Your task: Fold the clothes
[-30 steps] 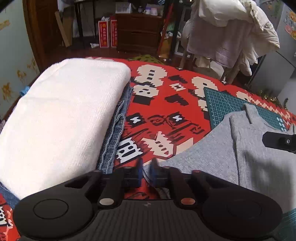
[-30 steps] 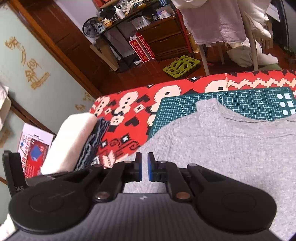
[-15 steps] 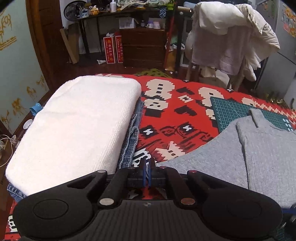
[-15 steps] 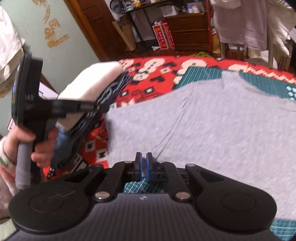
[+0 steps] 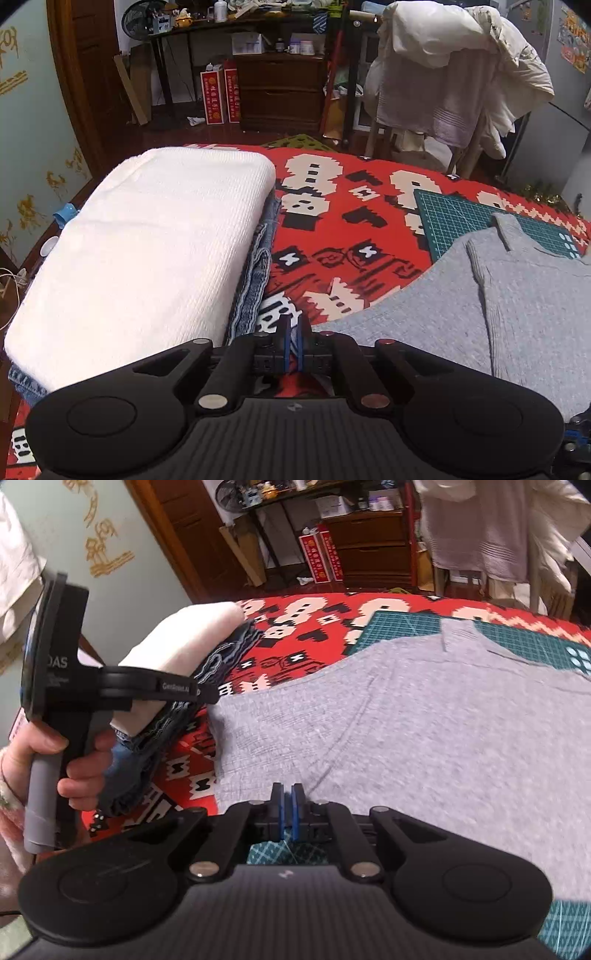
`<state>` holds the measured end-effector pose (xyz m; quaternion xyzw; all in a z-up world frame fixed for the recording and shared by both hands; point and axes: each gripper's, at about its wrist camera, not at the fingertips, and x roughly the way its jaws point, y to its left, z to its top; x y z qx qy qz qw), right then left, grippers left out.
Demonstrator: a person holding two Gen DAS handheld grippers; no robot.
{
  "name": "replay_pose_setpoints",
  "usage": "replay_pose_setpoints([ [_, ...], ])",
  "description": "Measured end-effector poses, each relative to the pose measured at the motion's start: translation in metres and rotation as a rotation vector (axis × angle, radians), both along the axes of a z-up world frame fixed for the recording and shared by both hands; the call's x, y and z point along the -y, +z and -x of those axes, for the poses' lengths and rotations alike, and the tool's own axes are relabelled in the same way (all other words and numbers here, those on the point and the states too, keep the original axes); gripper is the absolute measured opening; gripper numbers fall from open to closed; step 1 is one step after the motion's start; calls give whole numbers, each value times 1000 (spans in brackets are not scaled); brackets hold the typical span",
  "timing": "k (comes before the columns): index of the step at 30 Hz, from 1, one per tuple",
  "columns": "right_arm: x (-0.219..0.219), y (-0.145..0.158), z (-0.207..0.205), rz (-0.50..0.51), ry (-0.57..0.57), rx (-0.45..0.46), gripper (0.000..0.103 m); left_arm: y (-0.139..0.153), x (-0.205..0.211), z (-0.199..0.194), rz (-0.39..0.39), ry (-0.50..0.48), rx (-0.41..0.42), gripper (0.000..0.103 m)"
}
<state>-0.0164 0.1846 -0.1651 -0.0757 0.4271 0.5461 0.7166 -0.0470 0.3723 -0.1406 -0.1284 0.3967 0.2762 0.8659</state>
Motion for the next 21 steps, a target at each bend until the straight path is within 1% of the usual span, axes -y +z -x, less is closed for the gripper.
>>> replay_pose_setpoints([
  [3,10,1,4,1,-8,-11,4,3,0,9,20,4,16,5],
  [8,19,0,18,-13,-10,11,5,9,10,30,109,-17,47,6],
  [11,15,-2,26,-21,-2,18,9,7,18,44,206,-51,65,12],
  [13,11,-2,33,-16,9,48,9,0,23,51,285,-57,72,13],
  [15,8,-3,36,-14,11,66,9,-8,30,54,334,-50,75,13],
  [16,8,-3,36,-17,10,61,9,-10,33,56,347,-47,81,13],
  [18,11,-2,33,-21,-5,52,9,-12,40,57,354,-46,95,22],
  [21,17,-1,28,-28,-28,38,9,-10,49,54,354,-50,109,29],
])
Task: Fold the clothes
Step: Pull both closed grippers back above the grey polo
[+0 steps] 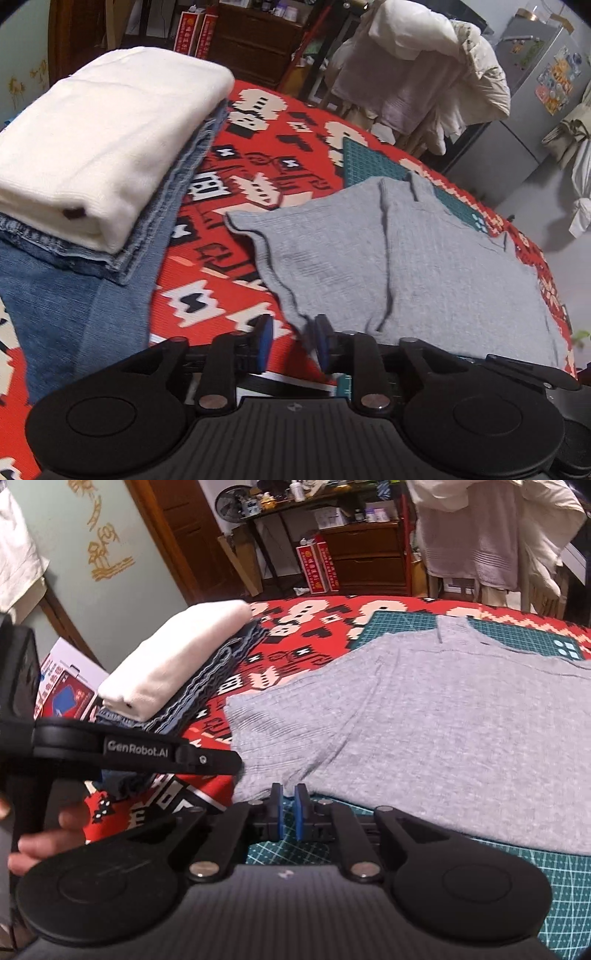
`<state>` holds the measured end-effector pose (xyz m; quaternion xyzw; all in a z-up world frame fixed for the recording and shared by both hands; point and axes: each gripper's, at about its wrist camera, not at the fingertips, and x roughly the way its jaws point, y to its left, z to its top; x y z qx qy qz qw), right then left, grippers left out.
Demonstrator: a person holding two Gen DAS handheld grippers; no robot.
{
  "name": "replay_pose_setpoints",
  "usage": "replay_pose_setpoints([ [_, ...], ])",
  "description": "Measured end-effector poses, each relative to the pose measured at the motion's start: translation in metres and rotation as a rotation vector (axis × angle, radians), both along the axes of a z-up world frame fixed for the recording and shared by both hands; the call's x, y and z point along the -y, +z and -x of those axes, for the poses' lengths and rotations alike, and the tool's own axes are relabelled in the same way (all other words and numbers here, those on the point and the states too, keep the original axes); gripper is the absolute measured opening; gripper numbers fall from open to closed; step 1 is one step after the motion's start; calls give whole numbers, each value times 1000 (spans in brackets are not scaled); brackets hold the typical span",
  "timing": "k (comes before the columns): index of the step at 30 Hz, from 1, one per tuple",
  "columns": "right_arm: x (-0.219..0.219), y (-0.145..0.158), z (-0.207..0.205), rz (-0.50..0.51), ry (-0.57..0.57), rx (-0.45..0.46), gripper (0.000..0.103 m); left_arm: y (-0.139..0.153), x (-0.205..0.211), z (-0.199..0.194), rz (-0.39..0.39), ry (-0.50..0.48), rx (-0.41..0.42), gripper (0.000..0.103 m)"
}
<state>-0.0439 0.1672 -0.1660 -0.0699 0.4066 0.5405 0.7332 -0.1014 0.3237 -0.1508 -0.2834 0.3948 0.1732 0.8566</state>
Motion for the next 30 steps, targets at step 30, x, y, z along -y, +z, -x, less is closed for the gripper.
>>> replay_pose_setpoints([
  [30,-27,-10,-15,14,-43,15,4,-3,23,9,-115,52,-26,3],
])
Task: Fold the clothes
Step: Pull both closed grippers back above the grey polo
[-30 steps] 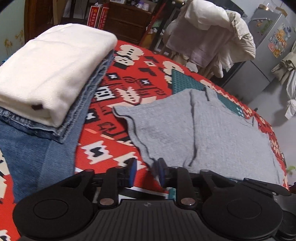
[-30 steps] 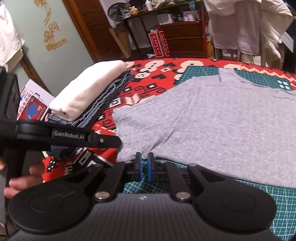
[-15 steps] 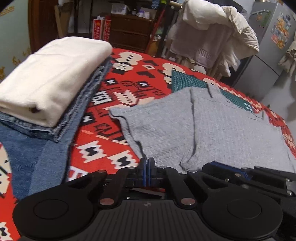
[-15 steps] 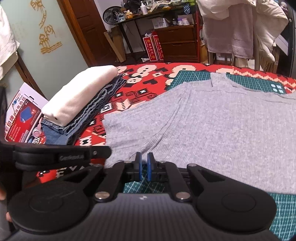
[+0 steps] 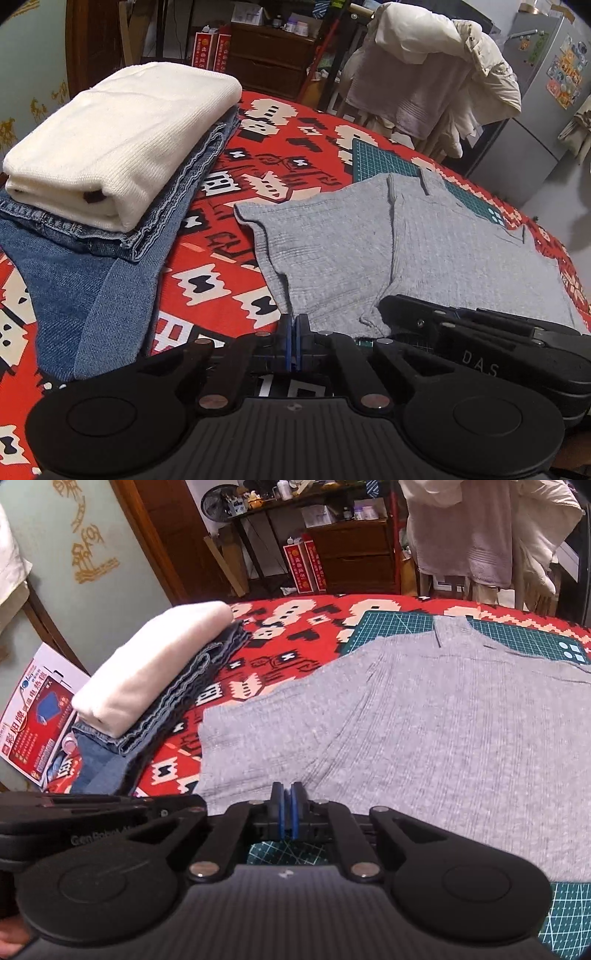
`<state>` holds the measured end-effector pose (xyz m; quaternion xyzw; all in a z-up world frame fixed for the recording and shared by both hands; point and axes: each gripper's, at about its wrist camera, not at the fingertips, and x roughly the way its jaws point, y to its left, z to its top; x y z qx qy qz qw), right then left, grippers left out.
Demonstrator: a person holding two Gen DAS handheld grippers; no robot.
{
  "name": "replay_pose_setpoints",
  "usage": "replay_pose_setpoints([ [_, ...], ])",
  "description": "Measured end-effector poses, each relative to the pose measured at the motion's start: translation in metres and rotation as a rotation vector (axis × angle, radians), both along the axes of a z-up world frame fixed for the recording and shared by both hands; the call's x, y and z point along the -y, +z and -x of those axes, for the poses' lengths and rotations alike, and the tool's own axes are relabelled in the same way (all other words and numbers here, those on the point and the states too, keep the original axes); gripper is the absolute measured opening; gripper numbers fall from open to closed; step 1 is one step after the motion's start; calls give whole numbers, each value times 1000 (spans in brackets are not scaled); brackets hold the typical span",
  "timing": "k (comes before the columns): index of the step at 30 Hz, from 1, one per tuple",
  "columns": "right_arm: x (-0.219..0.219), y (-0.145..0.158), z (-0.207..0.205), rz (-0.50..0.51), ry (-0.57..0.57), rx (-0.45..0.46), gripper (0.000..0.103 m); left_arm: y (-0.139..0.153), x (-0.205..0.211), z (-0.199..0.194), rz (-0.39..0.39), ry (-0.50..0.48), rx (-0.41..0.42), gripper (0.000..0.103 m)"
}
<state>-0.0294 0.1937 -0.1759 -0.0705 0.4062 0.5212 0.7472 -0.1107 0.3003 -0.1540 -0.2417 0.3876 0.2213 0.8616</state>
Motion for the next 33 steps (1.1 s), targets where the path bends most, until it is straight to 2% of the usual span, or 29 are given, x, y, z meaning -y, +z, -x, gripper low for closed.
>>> replay_pose_setpoints([
  [4,20,19,1,-43,-23,22,5,0,1,1,3,-7,2,3],
  [7,54,32,-4,-63,-83,35,7,1,2,0,-1,-13,3,3],
  [12,139,41,-30,-56,-300,30,9,4,3,-3,-22,-18,5,3],
  [17,236,42,-63,15,-552,87,9,4,4,-6,-27,-20,-14,3],
  [20,286,34,-83,93,-688,142,10,3,7,-7,-44,-26,-32,3],
  [22,313,29,-96,122,-750,164,10,2,9,-8,-54,-27,-41,3],
  [25,328,19,-107,180,-784,205,14,3,12,-9,-66,-24,-52,3],
  [26,334,16,-110,172,-797,190,16,4,12,-9,-67,-24,-55,3],
  [27,340,14,-112,158,-811,170,23,4,12,-10,-69,-23,-59,3],
  [29,351,9,-119,109,-847,117,28,4,12,-11,-67,-18,-65,3],
  [32,356,2,-126,74,-888,68,27,4,12,-12,-66,-14,-71,3],
  [33,357,-1,-127,70,-900,54,19,4,12,-12,-66,-13,-73,3],
])
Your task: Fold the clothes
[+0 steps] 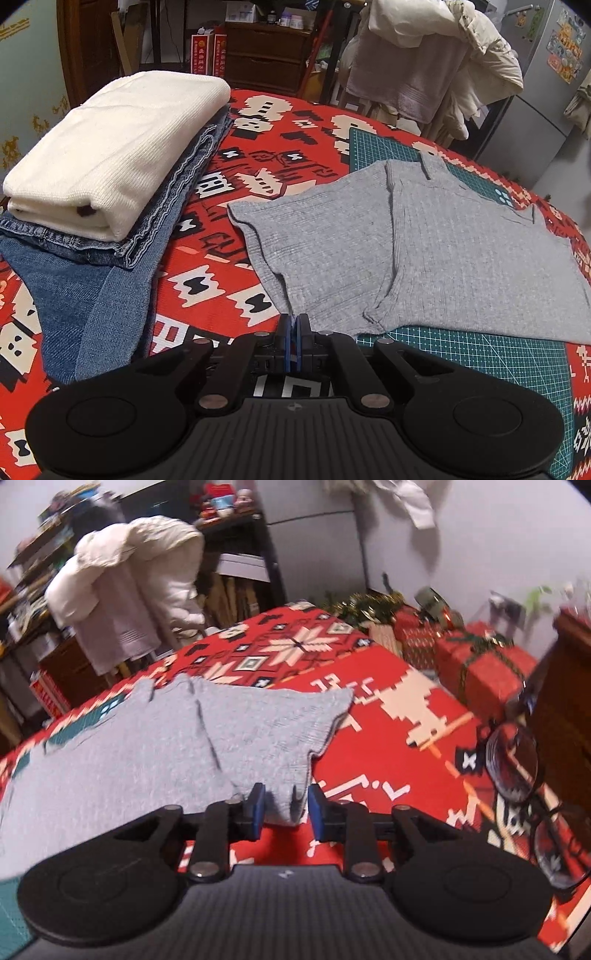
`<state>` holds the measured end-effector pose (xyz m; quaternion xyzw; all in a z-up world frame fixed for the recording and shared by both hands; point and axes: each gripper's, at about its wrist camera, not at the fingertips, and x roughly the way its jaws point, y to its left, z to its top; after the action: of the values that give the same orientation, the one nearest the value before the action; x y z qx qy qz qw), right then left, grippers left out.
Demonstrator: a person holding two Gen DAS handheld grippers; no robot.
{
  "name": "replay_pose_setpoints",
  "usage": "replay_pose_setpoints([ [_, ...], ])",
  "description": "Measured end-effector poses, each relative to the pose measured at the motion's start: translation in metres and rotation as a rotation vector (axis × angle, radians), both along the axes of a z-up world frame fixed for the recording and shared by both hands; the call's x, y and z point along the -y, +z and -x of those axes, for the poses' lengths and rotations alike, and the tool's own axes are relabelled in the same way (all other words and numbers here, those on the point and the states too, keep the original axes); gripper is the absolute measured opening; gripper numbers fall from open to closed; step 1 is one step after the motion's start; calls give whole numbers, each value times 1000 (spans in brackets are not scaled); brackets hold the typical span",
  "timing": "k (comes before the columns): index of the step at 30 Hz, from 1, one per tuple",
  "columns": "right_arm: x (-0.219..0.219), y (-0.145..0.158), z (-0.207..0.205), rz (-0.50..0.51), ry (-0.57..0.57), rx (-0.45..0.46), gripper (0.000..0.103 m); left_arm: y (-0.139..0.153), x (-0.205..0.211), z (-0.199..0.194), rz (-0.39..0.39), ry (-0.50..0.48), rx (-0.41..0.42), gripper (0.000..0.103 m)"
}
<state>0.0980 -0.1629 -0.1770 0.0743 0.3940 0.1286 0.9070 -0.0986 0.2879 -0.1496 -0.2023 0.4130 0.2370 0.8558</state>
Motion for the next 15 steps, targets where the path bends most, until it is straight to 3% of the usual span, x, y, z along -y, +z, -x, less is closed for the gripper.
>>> replay_pose_setpoints([
  [2,1,-5,-4,-19,-22,-19,3,0,0,0,-3,-2,-4,3],
  [8,-1,-5,8,38,-43,-9,3,0,-1,3,-18,1,-11,2],
  [15,-1,2,20,22,-38,6,6,3,-5,7,-14,-6,-1,2],
])
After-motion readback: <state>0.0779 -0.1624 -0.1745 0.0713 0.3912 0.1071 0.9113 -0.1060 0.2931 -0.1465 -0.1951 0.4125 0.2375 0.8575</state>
